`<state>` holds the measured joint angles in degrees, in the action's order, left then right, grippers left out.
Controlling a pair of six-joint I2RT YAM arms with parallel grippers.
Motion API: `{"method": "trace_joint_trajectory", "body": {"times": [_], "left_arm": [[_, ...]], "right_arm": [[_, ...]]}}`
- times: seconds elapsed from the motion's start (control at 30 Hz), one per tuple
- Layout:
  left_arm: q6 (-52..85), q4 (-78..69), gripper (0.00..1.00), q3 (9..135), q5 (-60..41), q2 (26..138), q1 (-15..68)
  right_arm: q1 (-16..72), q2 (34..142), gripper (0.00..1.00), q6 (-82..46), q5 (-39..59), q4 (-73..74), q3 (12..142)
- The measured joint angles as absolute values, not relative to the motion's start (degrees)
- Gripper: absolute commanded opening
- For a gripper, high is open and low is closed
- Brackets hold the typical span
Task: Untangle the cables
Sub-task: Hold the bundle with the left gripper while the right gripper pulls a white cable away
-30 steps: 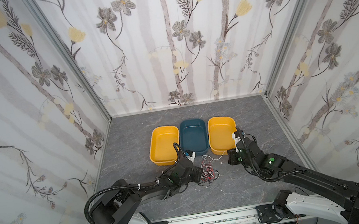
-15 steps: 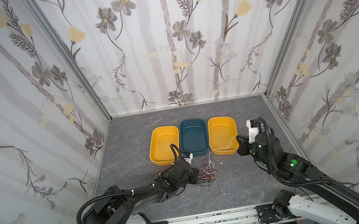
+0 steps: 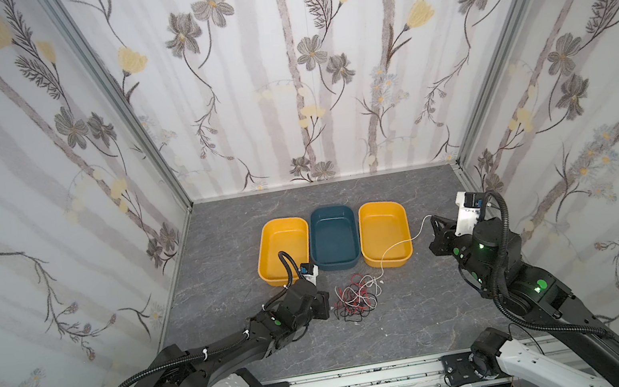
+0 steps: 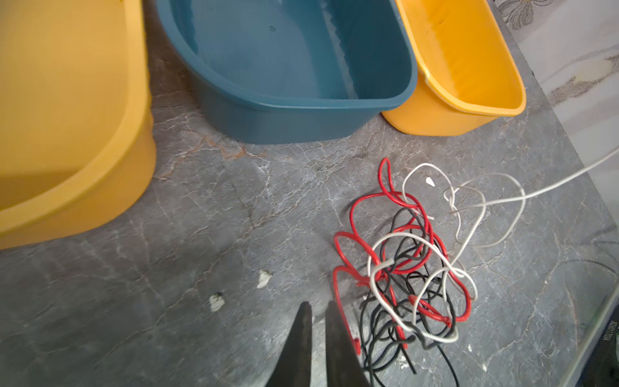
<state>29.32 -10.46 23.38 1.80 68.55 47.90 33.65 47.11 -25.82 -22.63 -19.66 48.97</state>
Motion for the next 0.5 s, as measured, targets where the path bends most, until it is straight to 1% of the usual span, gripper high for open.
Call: {"method": "trace_joint_trajectory", "body": {"times": [0.07,0.13,0.27,0.4,0.43,0.5], "left_arm": [[29.30,-9.41,0.16,23.38,1.85,67.55,47.66],[29.02,-8.25,0.23,23.99,1.43,66.92,47.62],[28.18,-7.62,0.44,27.33,-2.52,67.55,47.62],[27.16,-9.30,0.70,29.06,-7.97,70.61,47.81],[27.16,-9.89,0.73,29.21,-9.26,71.83,48.01],[27.18,-11.16,0.76,30.00,-11.73,75.13,48.73]], "right_arm": [[33.43,46.06,0.00,-25.82,-22.72,-19.73,50.19],[33.43,45.39,0.00,-25.80,-22.52,-19.66,51.64],[33.43,45.45,0.00,-25.69,-19.18,-19.33,52.95],[33.43,45.58,0.00,-25.93,-15.31,-19.07,52.77],[33.43,45.60,0.00,-26.24,-14.59,-18.79,52.56],[33.43,45.74,0.00,-26.87,-13.04,-18.09,51.94]]}}
